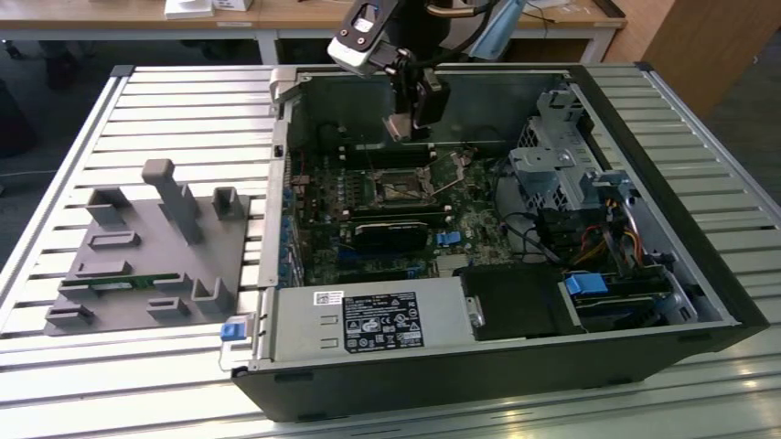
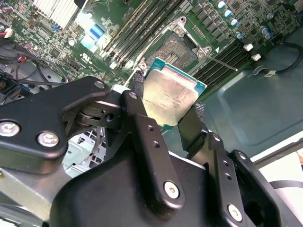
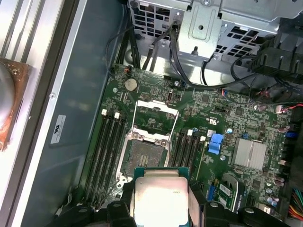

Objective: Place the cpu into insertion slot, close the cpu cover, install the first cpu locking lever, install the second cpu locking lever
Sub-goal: 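Place the cpu into insertion slot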

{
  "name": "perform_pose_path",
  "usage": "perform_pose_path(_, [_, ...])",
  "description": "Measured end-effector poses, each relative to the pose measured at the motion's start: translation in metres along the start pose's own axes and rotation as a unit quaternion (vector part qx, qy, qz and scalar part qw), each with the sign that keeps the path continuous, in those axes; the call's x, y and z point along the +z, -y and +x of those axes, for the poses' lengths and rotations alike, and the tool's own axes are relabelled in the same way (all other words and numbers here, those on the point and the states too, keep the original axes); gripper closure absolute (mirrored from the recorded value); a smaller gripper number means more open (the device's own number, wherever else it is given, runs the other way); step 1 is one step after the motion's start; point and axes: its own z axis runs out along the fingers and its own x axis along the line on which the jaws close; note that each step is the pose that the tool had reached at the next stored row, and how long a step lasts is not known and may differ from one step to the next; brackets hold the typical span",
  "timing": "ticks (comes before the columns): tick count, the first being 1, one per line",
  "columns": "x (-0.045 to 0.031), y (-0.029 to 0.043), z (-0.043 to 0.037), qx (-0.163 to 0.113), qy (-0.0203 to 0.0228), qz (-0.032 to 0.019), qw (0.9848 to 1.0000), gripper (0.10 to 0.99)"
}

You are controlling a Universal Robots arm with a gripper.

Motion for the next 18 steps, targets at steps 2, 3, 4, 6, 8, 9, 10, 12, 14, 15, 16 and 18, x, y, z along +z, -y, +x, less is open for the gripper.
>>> perform_pose_path(2, [0.0007, 0.0001, 0.0, 0.0, 0.0, 0.0, 1.0, 0.549])
perform_pose_path(3, [0.0009, 0.0001, 0.0, 0.0, 0.0001, 0.0001, 1.0, 0.549])
perform_pose_path(4, [0.0012, 0.0001, 0.0, 0.0, 0.0001, 0.0001, 1.0, 0.549])
perform_pose_path(6, [0.0019, 0.0002, 0.0, 0.0, 0.0001, 0.0, 1.0, 0.549])
perform_pose_path(8, [0.0028, 0.0003, -0.0001, 0.0, 0.0001, 0.0, 1.0, 0.549])
perform_pose_path(9, [0.0033, 0.0003, -0.0001, 0.0, 0.0001, 0.0, 1.0, 0.549])
perform_pose_path(10, [0.0039, 0.0004, -0.0001, 0.0, 0.0001, 0.0, 1.0, 0.549])
perform_pose_path(12, [0.0055, 0.0005, -0.0001, 0.0, 0.0001, 0.0, 1.0, 0.549])
perform_pose_path(14, [0.0069, 0.0006, -0.0001, 0.0, 0.0002, 0.0, 1.0, 0.549])
perform_pose_path(15, [0.0072, 0.0006, -0.0001, 0.0, 0.0002, 0.0001, 1.0, 0.549])
perform_pose_path(16, [0.0076, 0.0007, -0.0001, 0.0, 0.0002, 0.0001, 1.0, 0.549])
perform_pose_path(18, [0.0085, 0.0008, -0.0001, 0.0, 0.0001, 0.0, 1.0, 0.549])
